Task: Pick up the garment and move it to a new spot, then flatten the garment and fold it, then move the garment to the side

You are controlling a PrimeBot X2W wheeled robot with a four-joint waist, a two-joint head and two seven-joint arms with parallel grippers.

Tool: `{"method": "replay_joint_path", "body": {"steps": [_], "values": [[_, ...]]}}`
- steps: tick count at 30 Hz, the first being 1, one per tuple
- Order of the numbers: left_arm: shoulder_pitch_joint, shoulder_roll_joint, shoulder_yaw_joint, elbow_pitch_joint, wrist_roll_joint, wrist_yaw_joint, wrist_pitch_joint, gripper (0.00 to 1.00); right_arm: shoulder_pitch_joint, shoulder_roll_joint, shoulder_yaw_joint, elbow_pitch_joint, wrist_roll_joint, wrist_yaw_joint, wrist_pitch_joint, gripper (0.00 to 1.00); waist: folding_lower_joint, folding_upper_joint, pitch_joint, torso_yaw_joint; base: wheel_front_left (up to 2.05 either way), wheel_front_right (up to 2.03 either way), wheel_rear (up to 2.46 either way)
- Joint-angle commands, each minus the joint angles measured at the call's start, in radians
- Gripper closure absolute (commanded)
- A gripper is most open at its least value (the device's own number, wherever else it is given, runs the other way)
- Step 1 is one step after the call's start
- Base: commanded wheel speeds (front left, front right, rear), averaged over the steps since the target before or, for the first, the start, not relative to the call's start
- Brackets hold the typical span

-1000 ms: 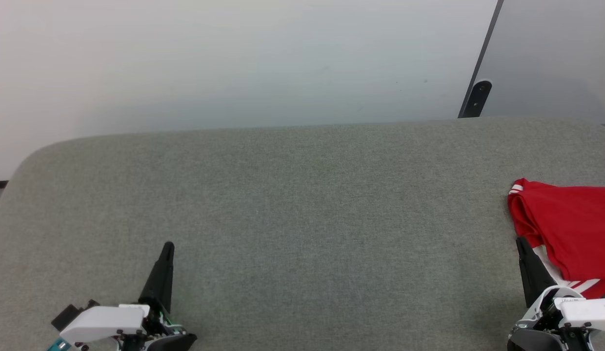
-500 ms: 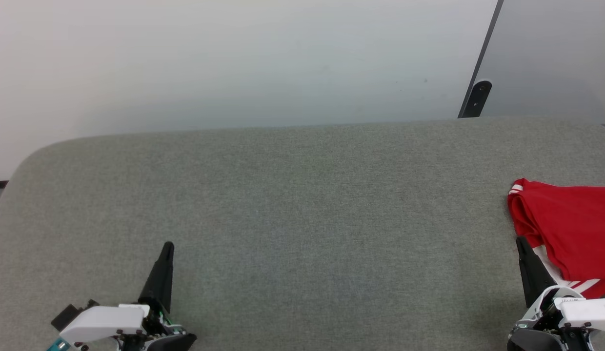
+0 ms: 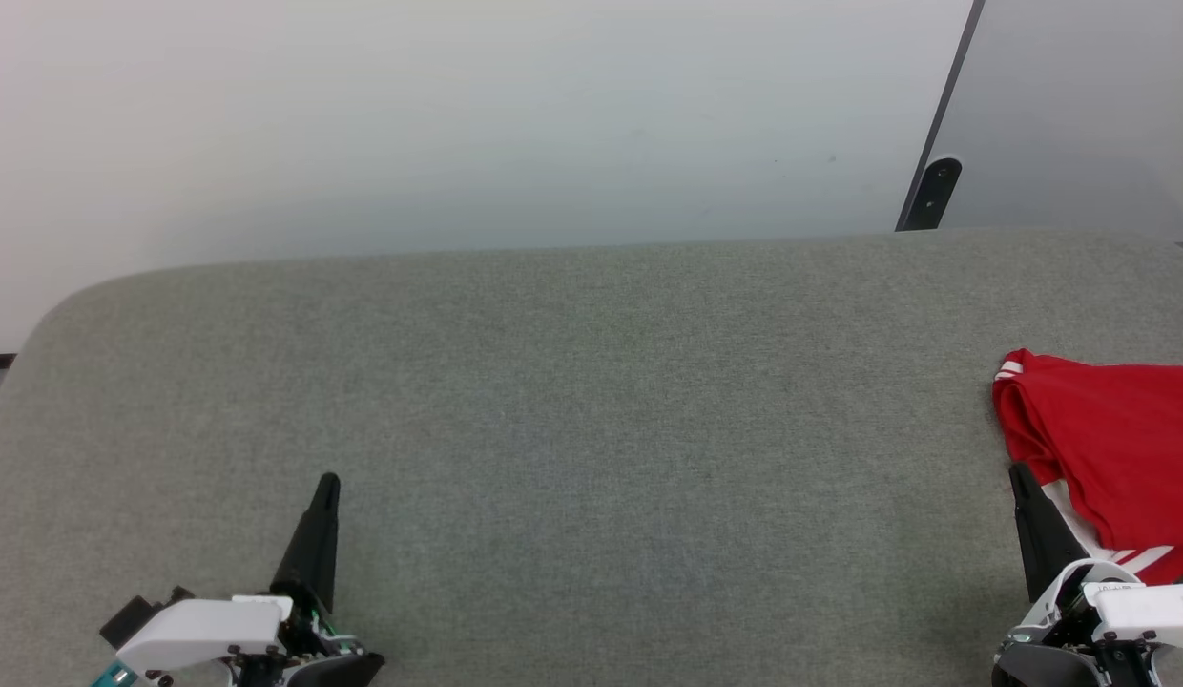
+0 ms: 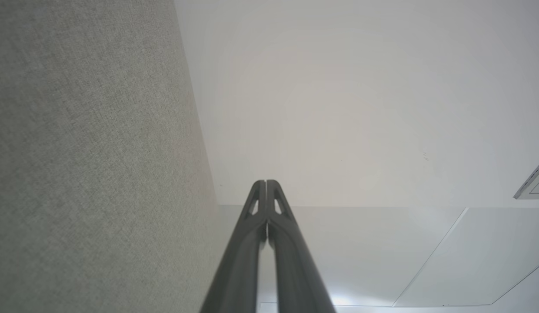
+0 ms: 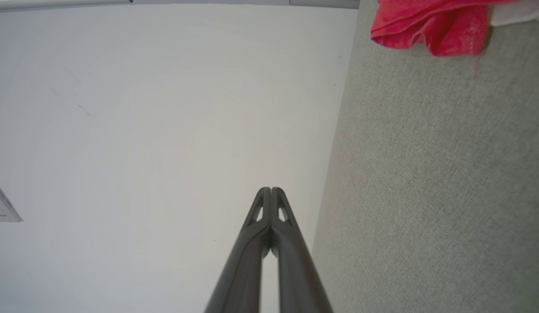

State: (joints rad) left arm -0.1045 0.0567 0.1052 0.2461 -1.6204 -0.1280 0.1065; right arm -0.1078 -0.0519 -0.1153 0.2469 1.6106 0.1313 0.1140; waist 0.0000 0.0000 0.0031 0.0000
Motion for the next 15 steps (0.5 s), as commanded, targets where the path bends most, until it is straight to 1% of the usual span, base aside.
{"method": "replay_joint_path", "body": {"steps": [1, 15], "values": [[-0.011, -0.001, 0.003, 0.001, 0.003, -0.006, 0.005, 1.00, -0.004, 0.003, 0.003, 0.000, 0.004, -0.001, -0.002, 1.00, 0.0000, 0.0000, 0.000, 0.000, 0.00, 0.00, 0.00], [-0.011, -0.003, 0.004, 0.001, 0.004, -0.006, 0.004, 1.00, -0.004, 0.003, 0.003, 0.000, 0.004, -0.001, -0.002, 1.00, 0.0000, 0.0000, 0.000, 0.000, 0.00, 0.00, 0.00]]}}
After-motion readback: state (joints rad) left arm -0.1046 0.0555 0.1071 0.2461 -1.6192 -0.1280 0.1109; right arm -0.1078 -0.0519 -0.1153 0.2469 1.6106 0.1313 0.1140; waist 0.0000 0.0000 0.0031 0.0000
